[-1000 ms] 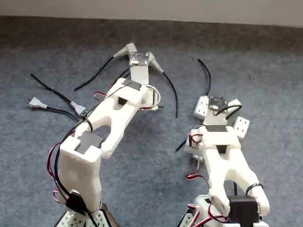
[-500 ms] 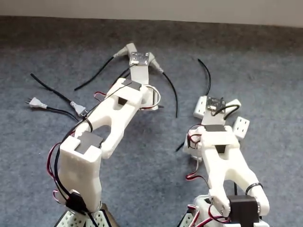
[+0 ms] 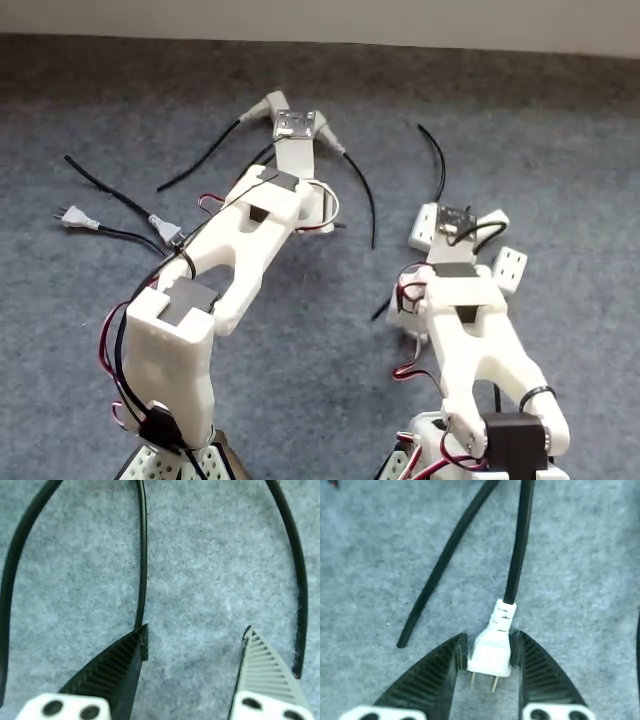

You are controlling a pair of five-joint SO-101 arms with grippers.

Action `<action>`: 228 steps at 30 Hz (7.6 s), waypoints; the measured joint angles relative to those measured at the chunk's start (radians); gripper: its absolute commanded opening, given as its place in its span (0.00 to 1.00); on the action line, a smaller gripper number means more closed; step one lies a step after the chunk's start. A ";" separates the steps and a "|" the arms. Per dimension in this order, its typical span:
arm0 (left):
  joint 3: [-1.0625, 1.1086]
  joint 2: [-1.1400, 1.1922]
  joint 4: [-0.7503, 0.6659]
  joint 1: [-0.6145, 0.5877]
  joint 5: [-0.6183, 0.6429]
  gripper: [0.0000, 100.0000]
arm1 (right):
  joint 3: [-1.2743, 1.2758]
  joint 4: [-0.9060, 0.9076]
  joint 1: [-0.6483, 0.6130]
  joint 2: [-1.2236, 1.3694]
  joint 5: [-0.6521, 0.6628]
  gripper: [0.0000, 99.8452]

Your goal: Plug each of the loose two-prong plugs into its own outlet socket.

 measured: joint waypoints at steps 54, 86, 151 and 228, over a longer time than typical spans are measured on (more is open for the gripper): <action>0.330 -0.384 -0.195 0.040 -0.147 0.29 | -0.987 0.322 0.138 0.293 0.445 0.03; 1.115 -0.764 -1.350 0.158 -0.338 0.29 | -0.987 0.086 -0.186 0.295 0.450 0.03; 1.115 -0.755 -1.361 0.112 -0.342 0.29 | -0.698 0.276 0.097 -0.146 0.525 0.01; 1.002 -0.462 -1.361 0.115 -0.344 0.29 | -1.557 0.720 0.540 0.921 0.468 0.01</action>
